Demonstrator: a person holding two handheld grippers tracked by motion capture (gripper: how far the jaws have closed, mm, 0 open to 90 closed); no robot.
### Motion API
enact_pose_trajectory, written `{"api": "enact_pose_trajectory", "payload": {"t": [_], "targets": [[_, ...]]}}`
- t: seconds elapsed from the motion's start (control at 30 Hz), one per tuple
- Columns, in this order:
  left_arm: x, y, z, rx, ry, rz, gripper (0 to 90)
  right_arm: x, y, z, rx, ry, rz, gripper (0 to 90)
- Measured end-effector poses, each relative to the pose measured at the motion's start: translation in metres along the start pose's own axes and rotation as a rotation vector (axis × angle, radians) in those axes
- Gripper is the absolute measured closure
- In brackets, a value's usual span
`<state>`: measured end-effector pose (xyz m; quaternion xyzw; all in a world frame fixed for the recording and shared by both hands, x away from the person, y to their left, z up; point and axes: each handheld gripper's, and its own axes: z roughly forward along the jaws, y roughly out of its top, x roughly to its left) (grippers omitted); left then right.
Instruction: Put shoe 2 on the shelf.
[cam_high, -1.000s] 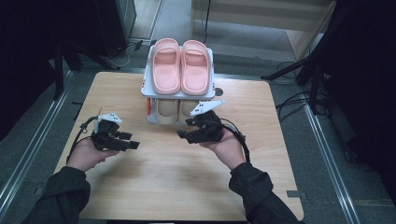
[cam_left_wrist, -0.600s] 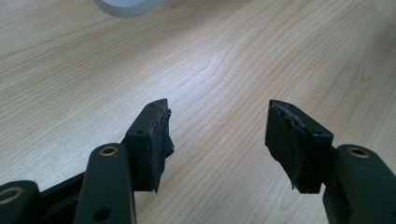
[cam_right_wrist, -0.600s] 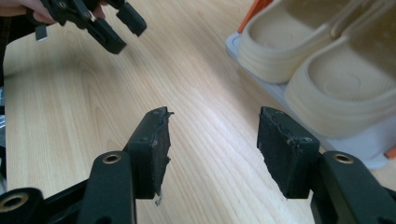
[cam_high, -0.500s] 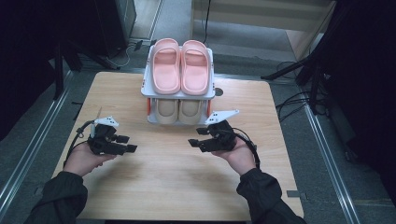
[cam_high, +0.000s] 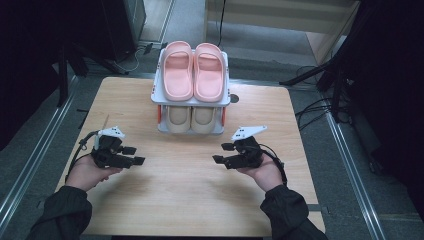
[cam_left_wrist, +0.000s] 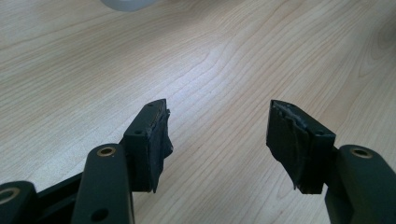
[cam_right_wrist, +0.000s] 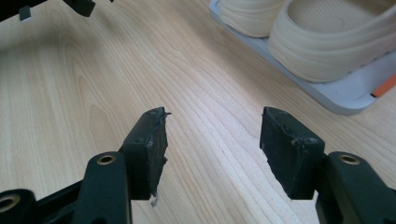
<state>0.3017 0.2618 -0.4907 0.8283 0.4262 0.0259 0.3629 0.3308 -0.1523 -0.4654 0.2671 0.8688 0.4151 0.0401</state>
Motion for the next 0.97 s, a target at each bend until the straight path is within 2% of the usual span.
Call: {"api": "enact_pose_trajectory", "payload": {"t": [0.27,0.4,0.77,0.97], "targets": [[-0.002,0.001,0.004,0.012,-0.001,0.020,37.7,-0.012,-0.012,0.003,0.003,-0.026,0.044,42.0],[-0.003,0.002,0.006,0.007,-0.008,0.015,36.6,-0.016,-0.014,0.004,0.005,-0.039,0.057,42.0],[-0.009,0.007,0.015,0.013,-0.033,0.035,34.1,-0.017,-0.017,0.001,0.002,-0.057,0.069,40.9],[-0.018,0.014,0.029,0.040,-0.059,0.064,28.5,-0.015,-0.022,0.001,0.007,-0.074,0.080,32.3]]}}
